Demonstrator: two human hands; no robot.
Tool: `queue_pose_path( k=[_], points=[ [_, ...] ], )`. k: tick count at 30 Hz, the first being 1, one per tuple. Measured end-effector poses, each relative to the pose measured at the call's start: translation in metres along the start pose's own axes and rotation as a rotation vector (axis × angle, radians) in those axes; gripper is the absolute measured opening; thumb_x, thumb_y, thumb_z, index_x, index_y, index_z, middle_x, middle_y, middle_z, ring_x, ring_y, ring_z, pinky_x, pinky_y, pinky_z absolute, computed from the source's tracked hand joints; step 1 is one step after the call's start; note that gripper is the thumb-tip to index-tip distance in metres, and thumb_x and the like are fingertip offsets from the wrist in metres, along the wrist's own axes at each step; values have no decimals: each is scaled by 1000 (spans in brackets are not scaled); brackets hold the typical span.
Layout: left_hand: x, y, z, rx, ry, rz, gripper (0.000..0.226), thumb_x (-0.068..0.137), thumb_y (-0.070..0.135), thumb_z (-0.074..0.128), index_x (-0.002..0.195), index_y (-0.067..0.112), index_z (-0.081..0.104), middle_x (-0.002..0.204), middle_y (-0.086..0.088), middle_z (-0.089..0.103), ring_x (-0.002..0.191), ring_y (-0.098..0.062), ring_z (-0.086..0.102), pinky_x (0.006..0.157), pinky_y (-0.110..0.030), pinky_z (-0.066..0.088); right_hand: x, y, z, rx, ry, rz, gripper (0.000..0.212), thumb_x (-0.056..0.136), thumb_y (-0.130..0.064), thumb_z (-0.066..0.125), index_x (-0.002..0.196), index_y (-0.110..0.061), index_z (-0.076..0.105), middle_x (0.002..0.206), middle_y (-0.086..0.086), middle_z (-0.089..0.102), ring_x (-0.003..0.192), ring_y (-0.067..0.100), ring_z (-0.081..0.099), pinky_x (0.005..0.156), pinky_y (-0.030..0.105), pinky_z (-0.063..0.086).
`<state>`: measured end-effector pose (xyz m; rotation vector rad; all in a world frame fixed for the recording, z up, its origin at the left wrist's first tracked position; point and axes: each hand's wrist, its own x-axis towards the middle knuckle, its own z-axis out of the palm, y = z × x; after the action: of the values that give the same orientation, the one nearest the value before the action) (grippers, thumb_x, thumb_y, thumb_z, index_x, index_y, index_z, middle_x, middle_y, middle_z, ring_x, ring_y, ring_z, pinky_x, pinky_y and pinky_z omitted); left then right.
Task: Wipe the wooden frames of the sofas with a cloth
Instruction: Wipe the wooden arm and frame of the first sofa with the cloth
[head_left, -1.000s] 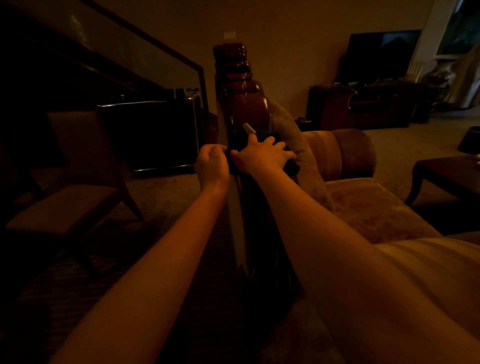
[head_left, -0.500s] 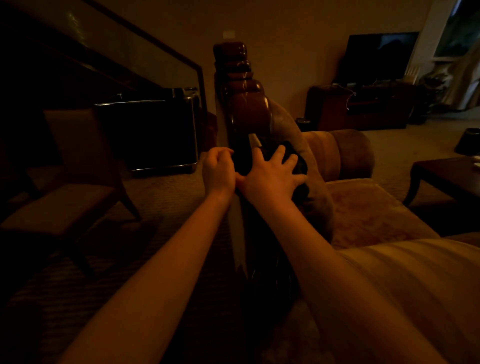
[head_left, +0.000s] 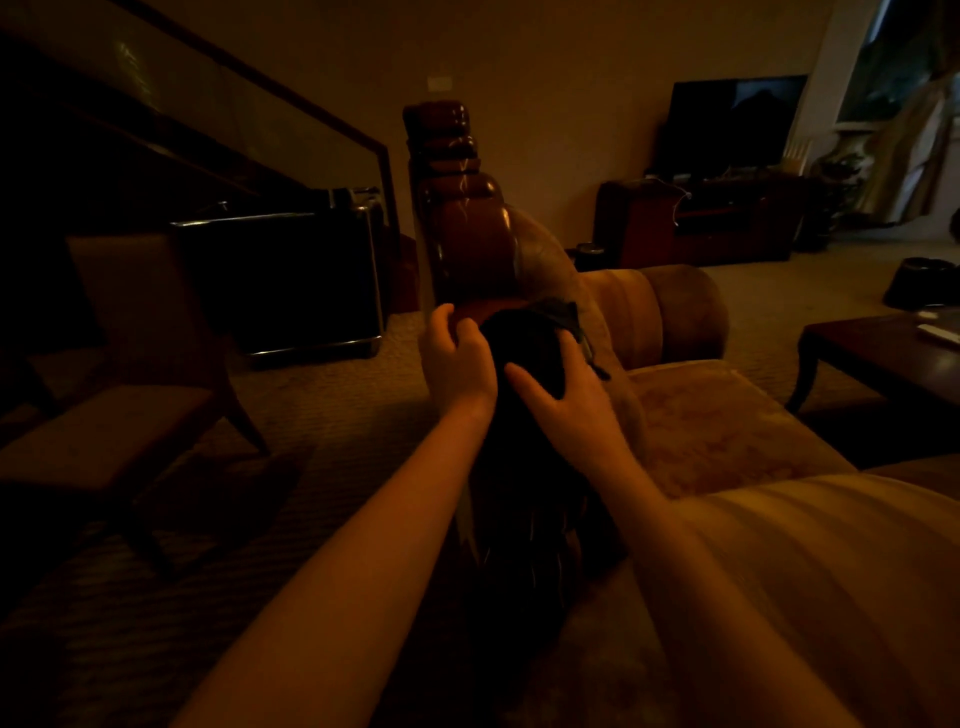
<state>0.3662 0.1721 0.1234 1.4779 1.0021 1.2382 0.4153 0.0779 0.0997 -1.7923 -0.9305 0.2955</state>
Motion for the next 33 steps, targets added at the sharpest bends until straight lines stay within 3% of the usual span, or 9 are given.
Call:
queue_pose_path(
  k=[5,9,11,13,15,20,25,29,33],
  points=[
    [6,-4,3,-17,58,28,35,98,18,37,129,13,54,128,-7,54,116,-19,49,90,-24,34,-1,-3,13,-211,44,30,85,85,-63,49,149,-28,7,150,13,20,136,33,27,101,45,36],
    [9,-7,4,-76,79,30,32,96,16,39,122,13,58,117,-5,58,103,-17,54,80,-19,42,67,-17,8,-233,-3,-6,84,68,-77,49,138,-31,39,137,6,43,120,26,48,95,44,46],
    [8,-7,4,-88,85,45,32,96,15,39,122,15,58,110,0,57,94,-10,52,66,-11,38,98,-26,3,-189,-133,9,71,75,-65,57,133,-25,47,129,2,52,108,21,56,89,39,52],
    [6,-6,3,-93,86,59,35,97,16,39,127,15,55,117,-1,57,101,-11,51,71,-17,37,114,-32,0,-154,-222,45,62,85,-48,60,137,-18,43,128,-2,49,106,17,55,84,30,50],
    [5,-5,2,-93,92,57,37,97,16,38,131,13,52,125,-4,56,109,-14,51,79,-20,35,114,-36,-2,-150,-230,78,68,87,-47,59,143,-18,34,136,3,45,114,22,53,84,29,48],
    [-1,0,0,-89,95,50,41,96,24,35,132,12,51,127,-6,56,112,-16,51,82,-20,33,51,-17,-2,12,-59,24,68,89,-45,57,146,-22,29,146,4,38,130,22,42,93,25,43],
    [-2,-2,0,-114,77,70,40,97,23,36,132,12,52,116,1,55,101,-6,47,77,-19,34,-4,-2,15,-171,99,3,74,85,-61,51,147,-33,20,149,11,24,137,30,28,103,46,34],
    [3,-6,1,-152,79,100,44,90,29,37,128,15,53,112,2,59,101,-11,54,82,-23,43,46,-17,15,-188,135,19,68,79,-65,49,139,-35,38,138,6,43,122,27,47,98,47,42],
    [4,-7,2,-162,75,135,38,94,26,38,128,15,51,94,13,55,79,10,52,66,-6,38,113,-33,7,-290,-117,29,50,83,-53,54,127,-29,54,116,3,62,99,22,61,87,44,52]
  ],
)
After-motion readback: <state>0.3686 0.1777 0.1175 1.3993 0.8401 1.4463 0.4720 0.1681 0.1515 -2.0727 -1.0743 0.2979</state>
